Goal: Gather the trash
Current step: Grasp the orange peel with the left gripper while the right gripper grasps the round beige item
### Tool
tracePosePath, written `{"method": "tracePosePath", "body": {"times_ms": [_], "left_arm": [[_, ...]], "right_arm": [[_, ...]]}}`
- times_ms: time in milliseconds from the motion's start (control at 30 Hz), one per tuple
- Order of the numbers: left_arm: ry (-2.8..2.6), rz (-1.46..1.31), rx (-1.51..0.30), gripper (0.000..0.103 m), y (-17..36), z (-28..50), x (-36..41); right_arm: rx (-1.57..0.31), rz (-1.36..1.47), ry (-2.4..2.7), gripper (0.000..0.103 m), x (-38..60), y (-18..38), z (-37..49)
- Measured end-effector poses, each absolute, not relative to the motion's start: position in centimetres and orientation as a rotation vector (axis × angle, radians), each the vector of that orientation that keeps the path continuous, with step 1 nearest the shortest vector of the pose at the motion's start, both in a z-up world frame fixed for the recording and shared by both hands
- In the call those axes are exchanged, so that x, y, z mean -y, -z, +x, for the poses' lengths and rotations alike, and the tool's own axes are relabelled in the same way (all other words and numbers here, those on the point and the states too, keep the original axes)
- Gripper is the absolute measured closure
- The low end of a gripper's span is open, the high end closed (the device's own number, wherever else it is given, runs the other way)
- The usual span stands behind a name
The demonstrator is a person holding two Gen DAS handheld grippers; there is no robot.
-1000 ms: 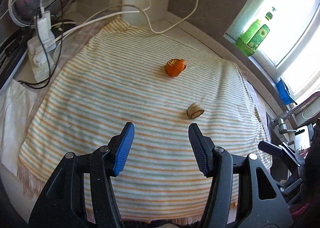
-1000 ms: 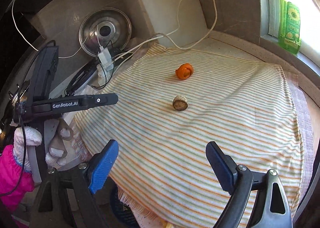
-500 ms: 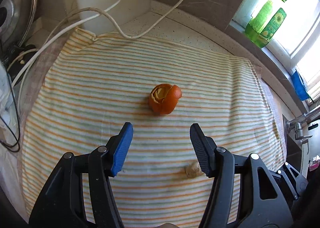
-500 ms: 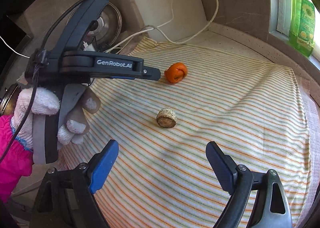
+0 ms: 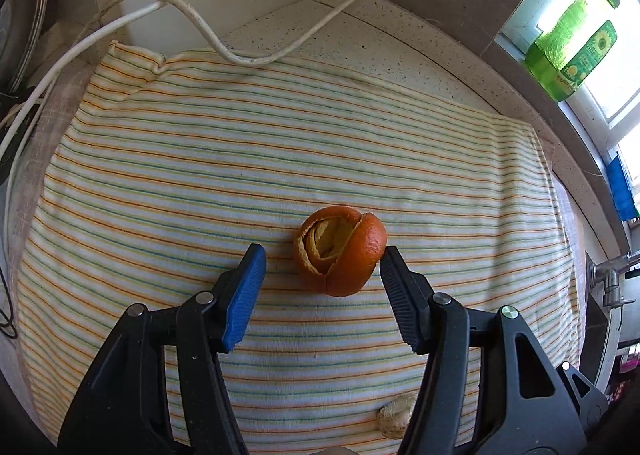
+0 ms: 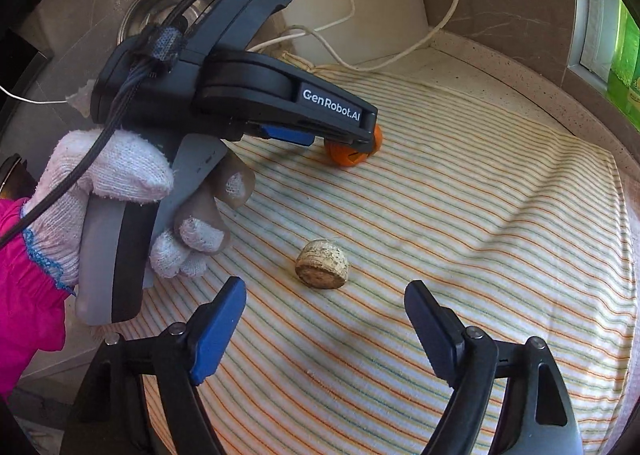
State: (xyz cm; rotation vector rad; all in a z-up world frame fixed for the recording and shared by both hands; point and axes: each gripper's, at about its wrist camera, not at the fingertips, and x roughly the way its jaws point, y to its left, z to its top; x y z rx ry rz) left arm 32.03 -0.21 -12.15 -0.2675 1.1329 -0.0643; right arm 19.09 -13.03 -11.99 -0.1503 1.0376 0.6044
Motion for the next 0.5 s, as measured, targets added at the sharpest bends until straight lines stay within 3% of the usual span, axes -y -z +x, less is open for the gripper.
{"method": "tracePosePath", "body": {"times_ms": [300,367,500], "left_arm": [[0.102,-0.309,-1.131,0.043,12.7,32.7,0.5],[0.113,-0.301,-1.128,0.056,12.7,32.7,0.8],[0.109,-0.268,-1.113,0.057,12.6,32.5,1.2]], "right_arm": [[-1.068,-0.196,-0.596,0.027,12.4,13.1,20.0],[-1.078,-0.2,-0.592,0.032,12.2,13.4,20.5],[-1.085,-0.212,-0.59,0.037,11.9,13.8,21.0]]}}
